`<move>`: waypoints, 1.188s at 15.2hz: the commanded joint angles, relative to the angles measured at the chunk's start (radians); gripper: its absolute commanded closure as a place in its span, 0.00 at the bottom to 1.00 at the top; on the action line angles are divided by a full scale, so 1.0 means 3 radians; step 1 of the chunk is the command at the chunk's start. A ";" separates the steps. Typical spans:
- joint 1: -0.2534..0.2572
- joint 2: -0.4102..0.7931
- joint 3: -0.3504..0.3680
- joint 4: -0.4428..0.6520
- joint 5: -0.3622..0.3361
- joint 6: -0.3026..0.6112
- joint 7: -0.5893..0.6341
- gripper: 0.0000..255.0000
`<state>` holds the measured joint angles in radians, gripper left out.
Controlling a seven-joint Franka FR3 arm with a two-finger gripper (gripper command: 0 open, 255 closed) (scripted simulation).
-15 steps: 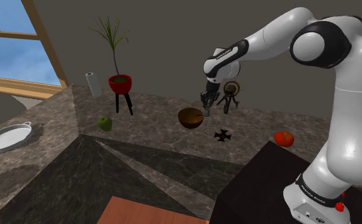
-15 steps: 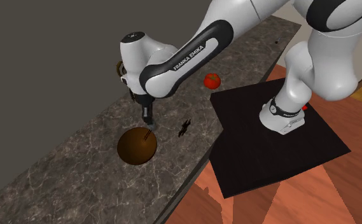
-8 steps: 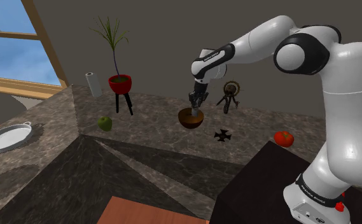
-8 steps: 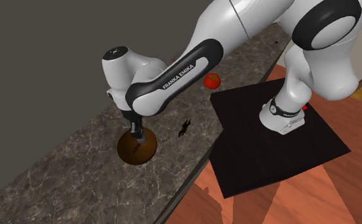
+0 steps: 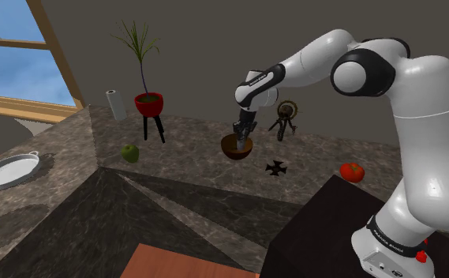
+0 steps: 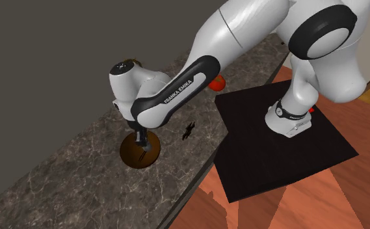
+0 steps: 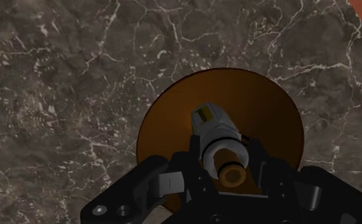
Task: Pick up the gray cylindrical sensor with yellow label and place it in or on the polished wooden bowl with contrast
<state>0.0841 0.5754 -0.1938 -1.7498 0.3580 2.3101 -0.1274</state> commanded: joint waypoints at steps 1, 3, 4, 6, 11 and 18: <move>-0.0010 0.0055 0.0014 -0.0008 0.0023 0.0063 -0.0025 1.00; -0.0016 0.0092 0.0024 -0.0009 0.0037 0.0099 -0.0038 1.00; -0.0016 0.0092 0.0024 -0.0008 0.0037 0.0099 -0.0038 1.00; -0.0016 0.0092 0.0024 -0.0008 0.0037 0.0099 -0.0038 1.00; -0.0016 0.0093 0.0024 -0.0008 0.0037 0.0099 -0.0039 0.00; -0.0010 -0.0057 -0.0017 -0.0009 -0.0016 -0.0048 -0.0007 0.00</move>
<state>0.0834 0.5734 -0.1936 -1.7573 0.3595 2.3160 -0.1307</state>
